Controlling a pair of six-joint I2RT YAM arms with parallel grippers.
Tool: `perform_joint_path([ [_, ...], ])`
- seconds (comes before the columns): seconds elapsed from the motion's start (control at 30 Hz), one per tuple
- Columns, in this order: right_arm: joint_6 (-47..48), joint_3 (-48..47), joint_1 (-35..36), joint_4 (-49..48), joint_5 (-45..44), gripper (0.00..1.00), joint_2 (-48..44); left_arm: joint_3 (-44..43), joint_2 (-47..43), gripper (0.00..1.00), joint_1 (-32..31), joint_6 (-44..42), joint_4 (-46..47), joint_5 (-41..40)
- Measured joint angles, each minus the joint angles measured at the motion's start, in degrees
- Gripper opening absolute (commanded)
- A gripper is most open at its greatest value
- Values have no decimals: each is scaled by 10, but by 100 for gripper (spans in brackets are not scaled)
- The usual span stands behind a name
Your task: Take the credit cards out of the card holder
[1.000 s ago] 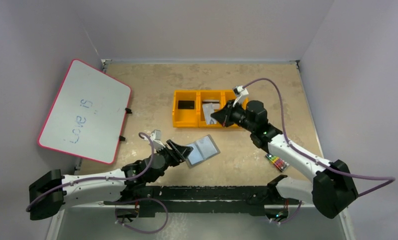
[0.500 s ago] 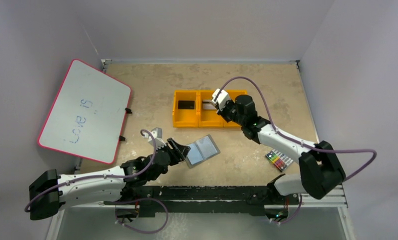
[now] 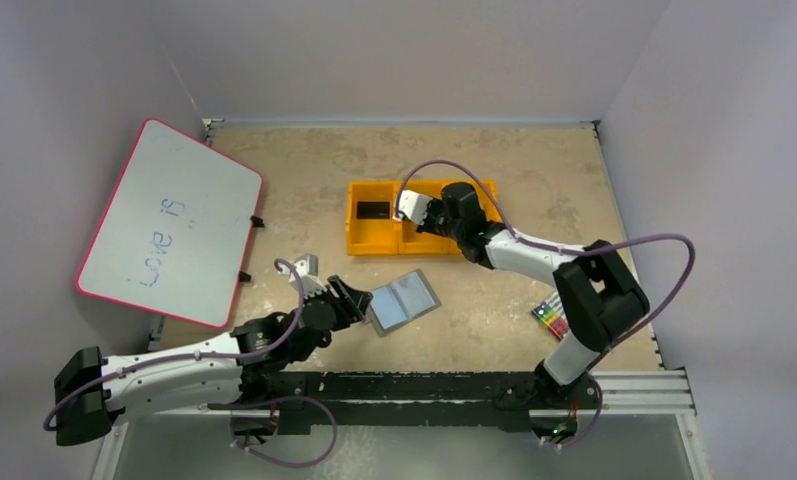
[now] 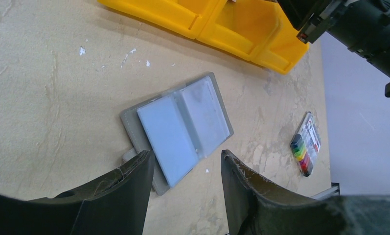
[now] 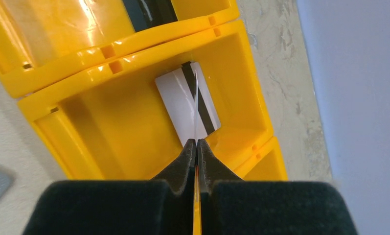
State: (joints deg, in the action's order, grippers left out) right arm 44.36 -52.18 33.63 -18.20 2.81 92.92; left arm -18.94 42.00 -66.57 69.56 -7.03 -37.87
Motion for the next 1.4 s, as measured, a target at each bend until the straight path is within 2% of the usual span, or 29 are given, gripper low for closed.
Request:
perform_joint_path([
  [0.23, 63, -44, 9, -14, -49, 0, 77, -4, -28, 52, 0, -3, -34, -9],
  [0.5, 107, -65, 9, -28, -83, 2, 125, -17, -73, 52, 0, -3, -82, -28],
  [0.73, 127, -71, 9, -36, -92, 4, 142, -19, -106, 53, 0, -3, -118, -45],
  [1.0, 140, -77, 9, -53, -89, 4, 160, -19, -105, 53, 0, -3, -125, -46],
  [1.07, 143, -78, 9, -55, -88, 8, 166, -19, -105, 53, 0, -3, -127, -46],
  [1.1, 145, -79, 9, -55, -87, 13, 168, -19, -105, 53, 0, -3, -129, -46],
  [1.4, 154, -79, 9, -54, -77, 19, 172, -24, -105, 53, 0, -3, -136, -46],
])
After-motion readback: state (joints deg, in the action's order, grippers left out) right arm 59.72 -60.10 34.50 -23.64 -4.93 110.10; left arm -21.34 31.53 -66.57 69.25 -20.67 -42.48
